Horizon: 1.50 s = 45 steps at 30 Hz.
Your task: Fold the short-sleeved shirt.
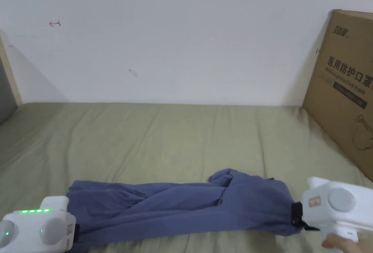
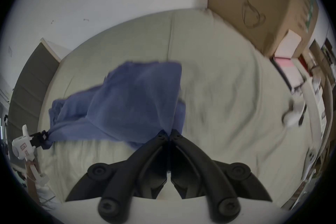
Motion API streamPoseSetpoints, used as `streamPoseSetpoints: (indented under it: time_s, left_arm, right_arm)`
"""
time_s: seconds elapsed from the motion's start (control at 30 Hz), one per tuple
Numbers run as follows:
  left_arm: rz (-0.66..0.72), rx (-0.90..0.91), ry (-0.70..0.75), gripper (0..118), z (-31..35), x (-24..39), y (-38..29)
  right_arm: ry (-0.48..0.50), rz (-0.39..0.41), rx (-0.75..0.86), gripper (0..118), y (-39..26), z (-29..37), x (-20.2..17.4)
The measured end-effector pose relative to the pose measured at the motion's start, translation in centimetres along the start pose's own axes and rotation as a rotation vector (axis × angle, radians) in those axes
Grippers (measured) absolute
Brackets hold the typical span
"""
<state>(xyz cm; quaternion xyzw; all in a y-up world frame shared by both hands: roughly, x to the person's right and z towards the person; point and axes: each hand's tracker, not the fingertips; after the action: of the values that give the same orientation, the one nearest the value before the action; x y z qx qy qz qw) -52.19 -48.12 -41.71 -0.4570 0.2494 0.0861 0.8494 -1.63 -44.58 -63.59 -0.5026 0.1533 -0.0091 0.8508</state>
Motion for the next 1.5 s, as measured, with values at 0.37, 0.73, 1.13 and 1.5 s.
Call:
streamPoseSetpoints:
  time_s: [0.37,0.73,1.13,1.5]
  left_arm:
    - [-0.046,0.002,-0.025,9,11.9,-3.5,-15.0]
    - [-0.029,-0.054,-0.052,48,16.4,-3.6,-21.6]
    - [0.069,0.037,-0.156,0,17.9,-1.3,-17.0]
    - [0.080,-0.004,-0.142,38,10.0,-2.2,-9.0]
  right_arm:
    - [0.011,0.002,-0.081,1,-19.9,10.6,3.9]
    - [-0.019,0.016,-0.096,11,-25.5,14.5,3.8]
    - [0.020,0.123,0.162,2,-18.9,14.7,-3.9]
    - [0.083,0.130,0.105,0,-16.5,7.3,-7.6]
